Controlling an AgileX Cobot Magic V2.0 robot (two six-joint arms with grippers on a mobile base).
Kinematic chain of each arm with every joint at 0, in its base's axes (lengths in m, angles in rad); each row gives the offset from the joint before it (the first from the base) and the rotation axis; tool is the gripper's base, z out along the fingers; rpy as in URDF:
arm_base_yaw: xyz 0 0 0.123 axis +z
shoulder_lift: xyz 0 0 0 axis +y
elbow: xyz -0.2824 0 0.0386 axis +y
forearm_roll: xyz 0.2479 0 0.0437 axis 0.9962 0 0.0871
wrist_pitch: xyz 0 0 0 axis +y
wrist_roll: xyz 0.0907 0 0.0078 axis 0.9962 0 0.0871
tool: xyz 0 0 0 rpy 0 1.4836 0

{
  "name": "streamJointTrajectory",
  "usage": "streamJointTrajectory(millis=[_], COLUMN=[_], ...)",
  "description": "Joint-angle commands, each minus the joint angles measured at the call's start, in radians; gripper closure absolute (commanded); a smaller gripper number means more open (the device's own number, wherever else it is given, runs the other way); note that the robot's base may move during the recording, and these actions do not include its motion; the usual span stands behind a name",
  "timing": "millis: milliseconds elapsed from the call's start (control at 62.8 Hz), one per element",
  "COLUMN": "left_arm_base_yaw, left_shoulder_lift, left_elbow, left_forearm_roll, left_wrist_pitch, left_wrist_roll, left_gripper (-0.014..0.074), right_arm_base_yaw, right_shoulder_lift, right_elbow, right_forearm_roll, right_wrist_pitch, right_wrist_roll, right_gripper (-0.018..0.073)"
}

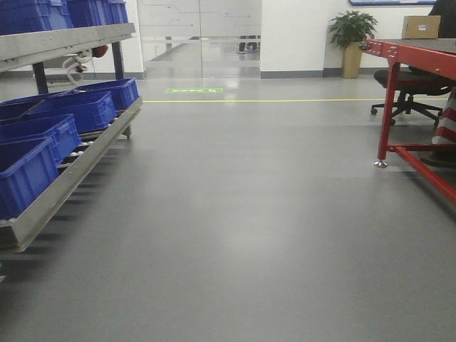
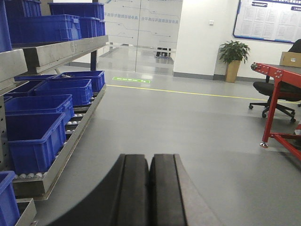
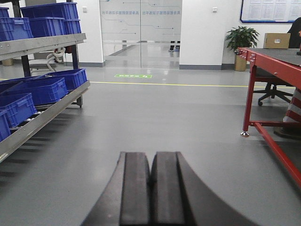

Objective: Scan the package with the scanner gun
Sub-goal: 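Drive the base forward along the aisle past the blue bins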

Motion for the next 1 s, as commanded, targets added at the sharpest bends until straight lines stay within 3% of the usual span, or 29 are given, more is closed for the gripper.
streamJointTrajectory(millis=[0, 988], left_arm_base_yaw=[0.004, 0.004], left_shoulder_lift=[-0.004, -0.004], left_elbow=[-0.004, -0.004], left_forearm_roll=[0.002, 0.002], left_wrist_pitch=[-0.017, -0.017], left_wrist_roll=[-0.002, -0.002], left_gripper=[0.0697, 0.0697], right_arm_base_yaw=[0.001, 0.001], right_shoulder_lift=[-0.003, -0.003], right_elbow=[0.0, 0.0], right_forearm_roll=[0.0, 0.0], right_wrist_pitch=[-0.024, -0.024], right_wrist_roll=[-0.005, -0.005], right_gripper=[0.0728, 0.0728])
